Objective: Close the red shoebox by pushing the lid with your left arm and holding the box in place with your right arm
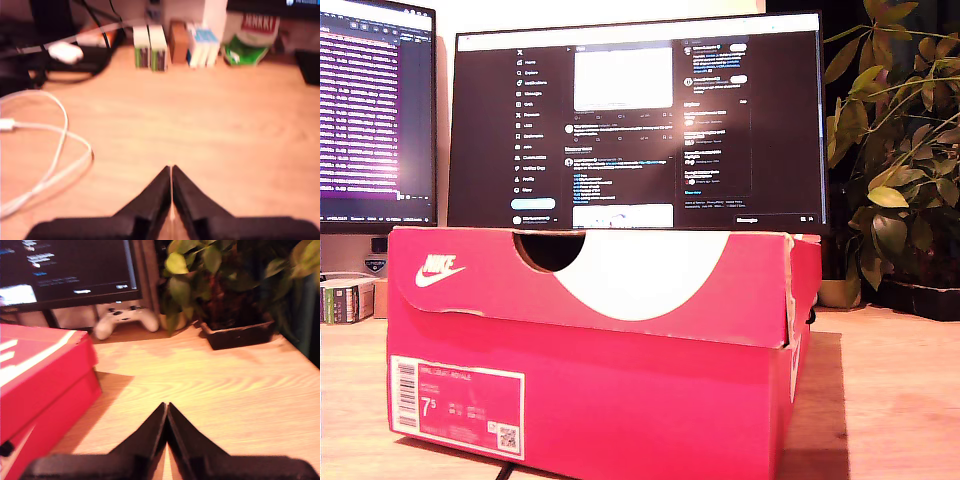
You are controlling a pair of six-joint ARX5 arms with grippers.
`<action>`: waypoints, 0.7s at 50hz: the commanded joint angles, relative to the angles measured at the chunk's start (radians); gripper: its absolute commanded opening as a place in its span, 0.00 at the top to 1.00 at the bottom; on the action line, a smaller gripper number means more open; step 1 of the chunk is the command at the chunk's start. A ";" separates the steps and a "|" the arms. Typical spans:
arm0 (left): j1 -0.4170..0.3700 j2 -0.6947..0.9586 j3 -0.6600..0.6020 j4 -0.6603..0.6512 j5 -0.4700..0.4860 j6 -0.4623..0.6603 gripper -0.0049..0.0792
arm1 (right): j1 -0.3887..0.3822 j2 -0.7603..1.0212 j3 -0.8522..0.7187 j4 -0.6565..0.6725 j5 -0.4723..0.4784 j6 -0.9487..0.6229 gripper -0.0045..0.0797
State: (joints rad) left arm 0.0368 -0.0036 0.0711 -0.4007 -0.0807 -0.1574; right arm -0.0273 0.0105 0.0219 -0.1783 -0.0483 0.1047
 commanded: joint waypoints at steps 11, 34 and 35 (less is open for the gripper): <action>-0.003 -0.008 -0.026 -0.007 -0.003 0.008 0.96 | 0.016 0.019 -0.018 0.015 0.016 0.000 0.96; -0.003 -0.008 -0.026 -0.006 -0.005 0.008 0.96 | 0.017 0.019 -0.018 0.016 0.016 0.000 0.96; -0.003 -0.008 -0.026 -0.006 -0.005 0.008 0.96 | 0.017 0.019 -0.018 0.016 0.016 0.000 0.96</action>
State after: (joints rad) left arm 0.0353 -0.0036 0.0711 -0.4011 -0.0826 -0.1532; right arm -0.0170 0.0238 0.0219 -0.1734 -0.0349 0.1043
